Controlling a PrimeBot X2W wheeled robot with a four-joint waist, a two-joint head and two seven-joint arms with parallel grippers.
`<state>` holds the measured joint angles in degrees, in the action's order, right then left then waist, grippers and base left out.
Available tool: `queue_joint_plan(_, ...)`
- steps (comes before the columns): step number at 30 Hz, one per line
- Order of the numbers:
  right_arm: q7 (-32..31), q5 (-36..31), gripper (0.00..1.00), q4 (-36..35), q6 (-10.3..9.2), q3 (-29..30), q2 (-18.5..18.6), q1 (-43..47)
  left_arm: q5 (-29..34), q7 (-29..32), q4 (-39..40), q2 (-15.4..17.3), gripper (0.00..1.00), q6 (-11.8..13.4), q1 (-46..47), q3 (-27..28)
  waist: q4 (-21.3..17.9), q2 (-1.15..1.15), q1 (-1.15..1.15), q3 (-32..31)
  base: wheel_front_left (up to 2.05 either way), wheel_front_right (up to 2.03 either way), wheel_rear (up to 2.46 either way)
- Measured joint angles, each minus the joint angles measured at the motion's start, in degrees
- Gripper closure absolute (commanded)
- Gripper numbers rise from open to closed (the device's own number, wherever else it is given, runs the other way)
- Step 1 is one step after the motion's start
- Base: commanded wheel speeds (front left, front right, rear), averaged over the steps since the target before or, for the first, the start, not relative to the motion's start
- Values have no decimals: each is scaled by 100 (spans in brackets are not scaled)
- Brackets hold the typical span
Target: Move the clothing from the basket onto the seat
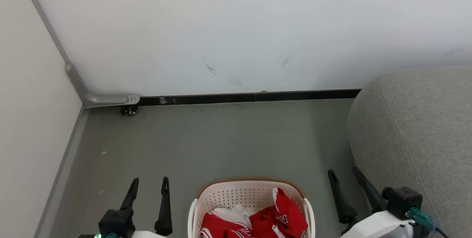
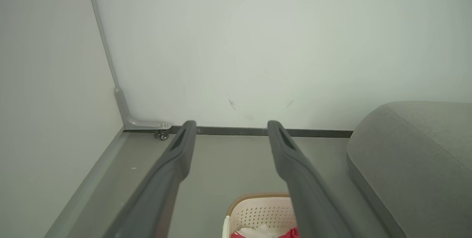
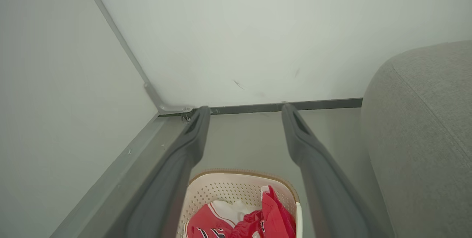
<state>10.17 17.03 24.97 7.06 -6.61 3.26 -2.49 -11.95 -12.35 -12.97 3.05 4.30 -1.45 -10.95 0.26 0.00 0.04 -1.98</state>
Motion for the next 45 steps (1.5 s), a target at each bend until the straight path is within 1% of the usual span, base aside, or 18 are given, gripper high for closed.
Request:
queue_joint_plan(9, 91, -760, 0, 159, 1, -76, -11, -1, 659, -180, -146, 2, 0, 182, -85, -76, 0, 0, 0, -34, 0, 0, 0)
queue_joint_plan(31, 92, -793, 0, 256, 1, 115, -34, -19, 463, -180, -342, -5, 0, 333, -75, 34, -5, 0, -1, -24, 0, 0, 0)
queue_joint_plan(45, 111, -646, 0, 271, 1, 127, -37, -19, 457, -180, -349, -8, 0, 335, -46, 41, -19, 0, -1, -28, 0, 0, 0)
